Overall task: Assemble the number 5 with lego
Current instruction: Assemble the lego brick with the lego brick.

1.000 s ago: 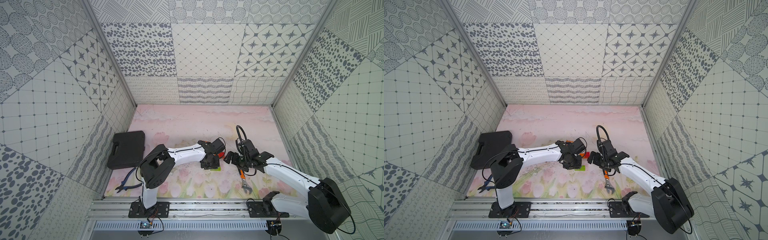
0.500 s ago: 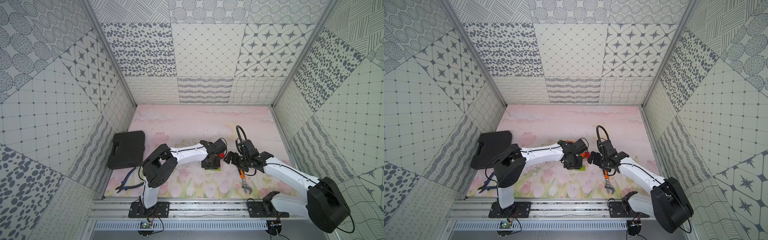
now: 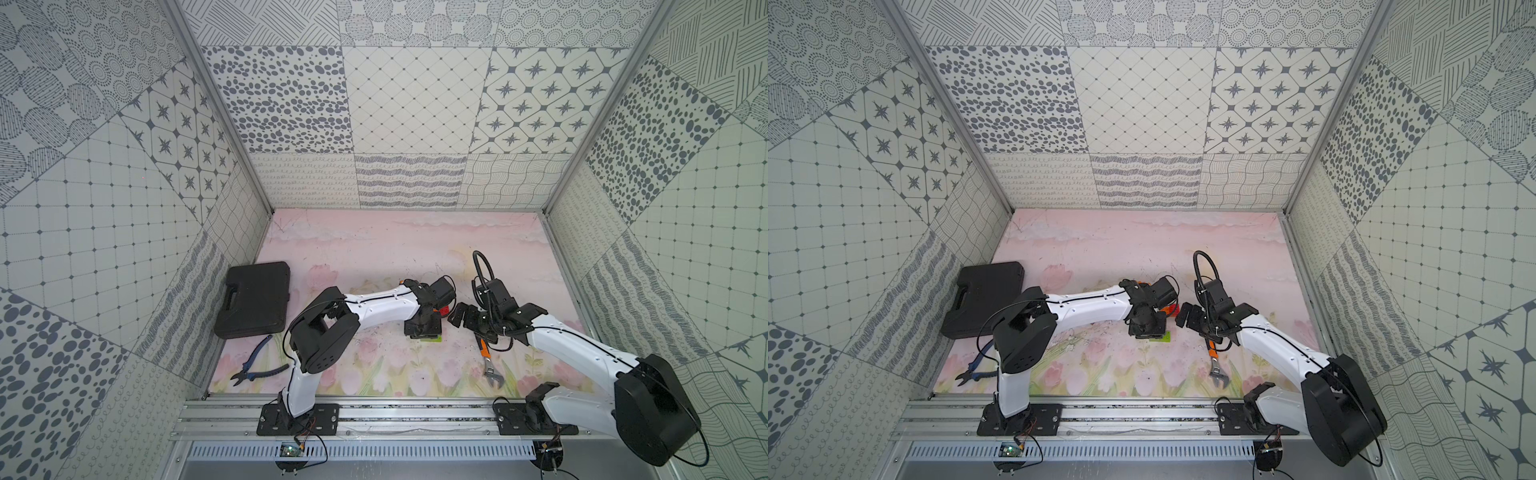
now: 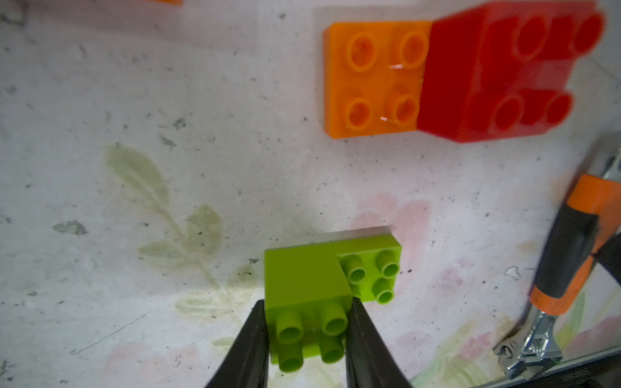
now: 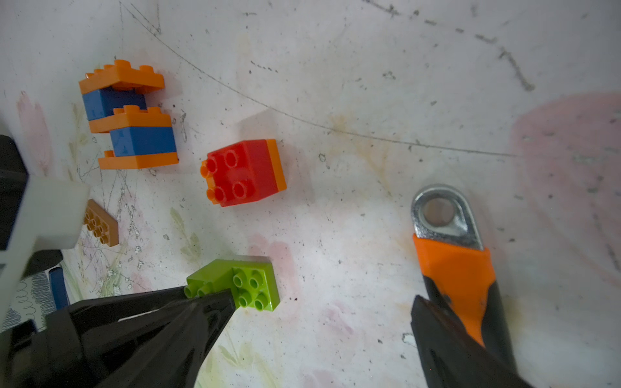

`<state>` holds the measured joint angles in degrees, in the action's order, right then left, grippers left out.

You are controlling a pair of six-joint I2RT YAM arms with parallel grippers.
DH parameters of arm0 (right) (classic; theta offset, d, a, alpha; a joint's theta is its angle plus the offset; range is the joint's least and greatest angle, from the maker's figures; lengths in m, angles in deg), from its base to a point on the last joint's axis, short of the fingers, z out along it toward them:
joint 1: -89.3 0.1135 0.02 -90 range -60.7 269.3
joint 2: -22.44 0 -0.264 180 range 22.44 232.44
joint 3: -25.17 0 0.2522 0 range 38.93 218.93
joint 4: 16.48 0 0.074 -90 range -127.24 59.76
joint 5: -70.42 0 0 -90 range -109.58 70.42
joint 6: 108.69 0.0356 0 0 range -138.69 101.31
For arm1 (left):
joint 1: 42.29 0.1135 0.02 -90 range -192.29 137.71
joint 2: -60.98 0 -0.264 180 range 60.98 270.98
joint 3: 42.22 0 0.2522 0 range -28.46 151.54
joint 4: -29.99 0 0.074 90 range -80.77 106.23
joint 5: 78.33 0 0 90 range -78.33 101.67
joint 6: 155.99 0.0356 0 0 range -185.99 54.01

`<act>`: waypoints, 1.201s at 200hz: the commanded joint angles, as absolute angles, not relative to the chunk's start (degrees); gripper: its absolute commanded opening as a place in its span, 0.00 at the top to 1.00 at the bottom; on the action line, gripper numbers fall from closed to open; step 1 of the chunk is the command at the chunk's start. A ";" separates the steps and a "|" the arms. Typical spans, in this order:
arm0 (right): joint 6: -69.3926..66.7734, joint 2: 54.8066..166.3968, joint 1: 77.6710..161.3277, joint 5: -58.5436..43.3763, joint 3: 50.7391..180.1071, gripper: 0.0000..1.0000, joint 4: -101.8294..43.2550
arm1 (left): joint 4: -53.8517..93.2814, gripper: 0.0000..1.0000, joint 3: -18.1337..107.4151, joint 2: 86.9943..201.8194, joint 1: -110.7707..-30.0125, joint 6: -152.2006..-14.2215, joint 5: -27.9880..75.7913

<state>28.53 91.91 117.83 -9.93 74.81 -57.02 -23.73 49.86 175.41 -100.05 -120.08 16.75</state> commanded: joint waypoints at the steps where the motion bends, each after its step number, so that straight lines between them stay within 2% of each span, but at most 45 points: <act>1: 29.01 91.34 117.60 -10.65 74.53 0.01 -56.40 | -27.02 0.74 43.65 185.57 -100.65 -122.34 14.19; 45: 29.35 90.77 117.54 -10.39 74.93 0.01 -56.52 | -25.74 0.71 43.43 179.51 -100.74 -122.25 11.97; 107: 29.75 89.33 117.58 -9.63 74.88 0.01 -56.67 | -26.94 0.56 48.00 171.40 -100.76 -119.95 10.40; 168: 30.32 89.69 117.57 -8.29 74.86 0.01 -55.99 | -24.08 0.48 46.03 167.75 -100.74 -119.41 11.29; 206: 30.11 89.93 117.59 -8.10 75.49 0.01 -56.42 | -24.54 0.57 46.42 169.64 -100.74 -119.58 11.33; 224: 30.17 89.96 117.56 -8.17 75.45 0.01 -56.44 | -25.31 0.69 46.67 170.89 -100.74 -119.74 11.09; 240: 30.17 90.11 117.60 -8.09 75.47 0.01 -56.43 | -26.44 0.75 46.90 171.93 -100.74 -120.11 10.68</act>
